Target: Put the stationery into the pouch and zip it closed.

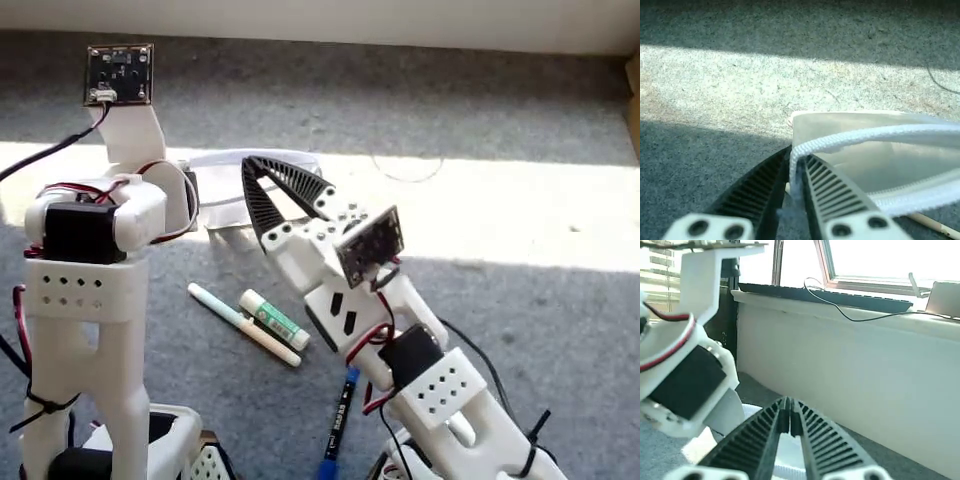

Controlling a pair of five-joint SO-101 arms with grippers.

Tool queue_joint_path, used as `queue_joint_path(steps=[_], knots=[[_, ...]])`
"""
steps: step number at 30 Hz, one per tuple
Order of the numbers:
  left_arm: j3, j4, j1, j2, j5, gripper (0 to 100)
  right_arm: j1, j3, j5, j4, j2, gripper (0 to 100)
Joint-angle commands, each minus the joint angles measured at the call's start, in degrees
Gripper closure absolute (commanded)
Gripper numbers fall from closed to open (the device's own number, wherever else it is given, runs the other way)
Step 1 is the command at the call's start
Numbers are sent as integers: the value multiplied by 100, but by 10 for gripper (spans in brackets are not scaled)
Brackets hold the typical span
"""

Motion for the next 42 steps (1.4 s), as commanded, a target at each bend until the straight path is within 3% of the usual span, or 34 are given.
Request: queue_joint_path(steps=[1,13,19,25,29,35,42], knots=[[127,-26,-84,-22,26,993,101,-31,-9,171,-470,993],[136,-26,-646,-22,26,993,514,-1244,35,3424,-716,989],[338,-35,-646,-22,44,993,532,-1402,1178,5015,-725,989],[347,-62,-655,-22,44,993,541,-1393,1292,6475,-716,988],[356,-35,-655,-22,44,993,541,-1385,1292,6844,-699,985],[470,-141,-655,-22,44,993,541,-980,1327,7143,-690,893],[453,-149,-840,-22,62,993,725,-646,1609,7152,-681,892]])
